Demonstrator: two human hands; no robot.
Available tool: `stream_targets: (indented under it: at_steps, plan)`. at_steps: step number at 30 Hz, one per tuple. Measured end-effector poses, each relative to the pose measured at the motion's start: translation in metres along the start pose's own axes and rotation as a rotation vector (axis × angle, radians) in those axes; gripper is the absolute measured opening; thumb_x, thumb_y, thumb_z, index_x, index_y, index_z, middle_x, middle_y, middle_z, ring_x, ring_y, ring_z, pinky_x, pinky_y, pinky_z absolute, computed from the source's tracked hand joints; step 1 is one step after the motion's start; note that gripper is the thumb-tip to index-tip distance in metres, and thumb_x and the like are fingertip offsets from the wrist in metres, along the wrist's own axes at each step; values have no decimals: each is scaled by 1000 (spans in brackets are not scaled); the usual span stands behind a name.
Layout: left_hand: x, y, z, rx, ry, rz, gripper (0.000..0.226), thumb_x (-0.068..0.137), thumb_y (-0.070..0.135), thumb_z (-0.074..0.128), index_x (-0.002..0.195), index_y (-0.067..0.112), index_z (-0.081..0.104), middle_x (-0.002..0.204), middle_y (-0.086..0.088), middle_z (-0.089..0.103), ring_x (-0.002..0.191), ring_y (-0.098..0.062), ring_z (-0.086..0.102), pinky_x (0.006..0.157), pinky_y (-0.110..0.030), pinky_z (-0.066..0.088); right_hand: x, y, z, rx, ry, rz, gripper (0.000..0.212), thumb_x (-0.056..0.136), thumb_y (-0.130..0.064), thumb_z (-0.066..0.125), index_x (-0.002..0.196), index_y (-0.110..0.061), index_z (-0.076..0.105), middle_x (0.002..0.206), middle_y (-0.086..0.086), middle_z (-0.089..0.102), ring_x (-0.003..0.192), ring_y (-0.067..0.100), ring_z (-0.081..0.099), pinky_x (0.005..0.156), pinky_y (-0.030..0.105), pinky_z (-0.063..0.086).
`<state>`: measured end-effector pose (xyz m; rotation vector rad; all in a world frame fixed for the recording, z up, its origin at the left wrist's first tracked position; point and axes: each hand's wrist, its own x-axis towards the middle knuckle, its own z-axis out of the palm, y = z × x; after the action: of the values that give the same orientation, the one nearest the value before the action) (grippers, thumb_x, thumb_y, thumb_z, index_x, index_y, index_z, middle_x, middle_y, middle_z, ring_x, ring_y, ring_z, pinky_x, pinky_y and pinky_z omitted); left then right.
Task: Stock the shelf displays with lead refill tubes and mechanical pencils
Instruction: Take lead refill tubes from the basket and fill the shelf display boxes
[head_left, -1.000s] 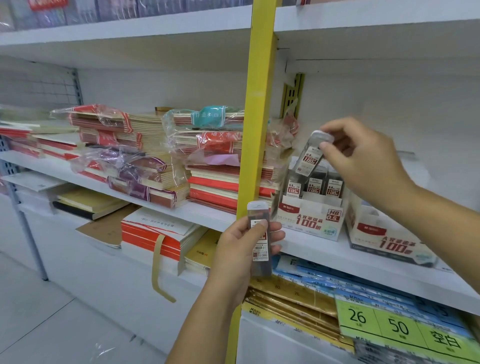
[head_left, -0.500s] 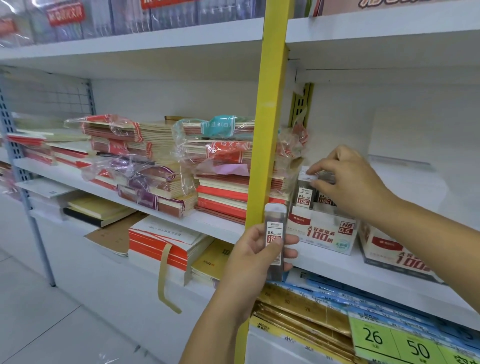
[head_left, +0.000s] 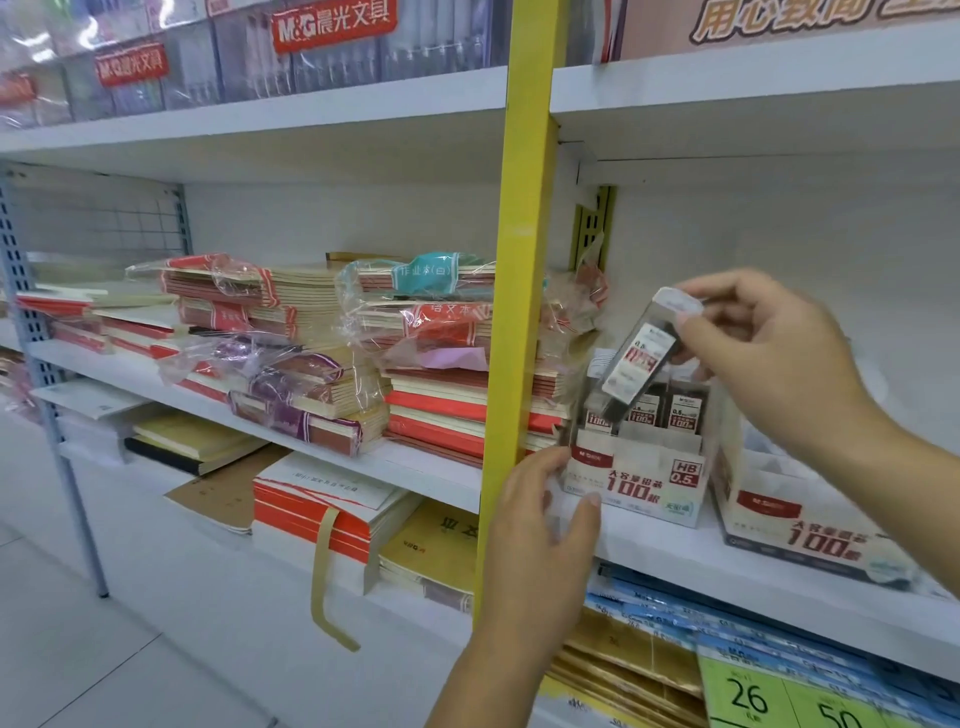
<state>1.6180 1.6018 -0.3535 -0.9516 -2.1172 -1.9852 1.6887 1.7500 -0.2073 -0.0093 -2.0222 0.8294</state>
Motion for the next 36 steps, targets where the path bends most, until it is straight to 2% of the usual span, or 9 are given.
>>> stream_targets:
  at_steps: [4,8,12,16,21,26,29,32,36]
  plan:
    - [-2,-4,6,178,-64,78,57,100,35,53,150,46,28,148,38,27,135,18,22,112,-12,25,7,3,7,-279,-95,-164,20,90,-20,64,102,-36,61,82,-17,66,79,-3,64,69,15,54]
    - [0,-5,4,178,-102,89,59,101,34,51,151,49,24,147,36,32,132,20,24,113,-28,41,8,13,18,-471,-196,-197,22,91,-22,63,112,-29,62,86,-20,63,79,-6,60,69,12,50]
    - [1,-7,2,184,-105,98,57,101,33,51,150,50,27,146,36,35,131,22,24,115,-22,34,14,18,24,-449,-204,-138,22,91,-22,63,106,-35,55,81,-16,63,76,-6,59,62,7,43]
    - [1,-10,2,175,-104,92,54,101,33,52,148,48,32,144,38,35,132,19,26,113,-17,30,19,23,31,-523,-201,-150,15,89,-26,65,103,-31,62,85,-12,62,76,2,57,64,23,48]
    - [4,-12,1,140,-124,71,50,101,32,52,146,49,36,129,52,27,125,29,24,101,-2,24,15,32,38,-723,-264,-106,21,91,-31,63,110,-26,68,93,-6,44,87,13,47,67,28,40]
    - [-8,-5,1,72,-62,87,45,101,27,53,136,52,44,128,48,36,119,29,30,99,-6,31,-14,16,23,-573,-213,-125,33,95,-23,55,127,-28,59,101,-5,47,93,9,46,76,22,39]
    - [-32,-6,-3,130,5,188,37,96,19,56,122,45,53,120,33,52,115,8,49,92,-12,42,-71,2,1,-309,-88,-195,24,95,-16,55,115,-27,63,92,-12,54,82,5,52,70,12,40]
    - [-73,-32,-4,247,-202,176,33,91,21,57,122,32,58,115,19,56,105,1,55,83,-12,46,-150,14,-13,-147,-148,-92,18,94,-25,53,106,-35,61,88,-13,60,79,11,58,66,16,44]
    - [-149,-104,-5,512,-658,-36,37,96,26,59,132,30,53,127,13,50,102,2,53,84,-17,45,-275,79,-10,-114,-333,384,22,95,-20,57,99,-42,60,83,-14,60,69,10,56,60,26,43]
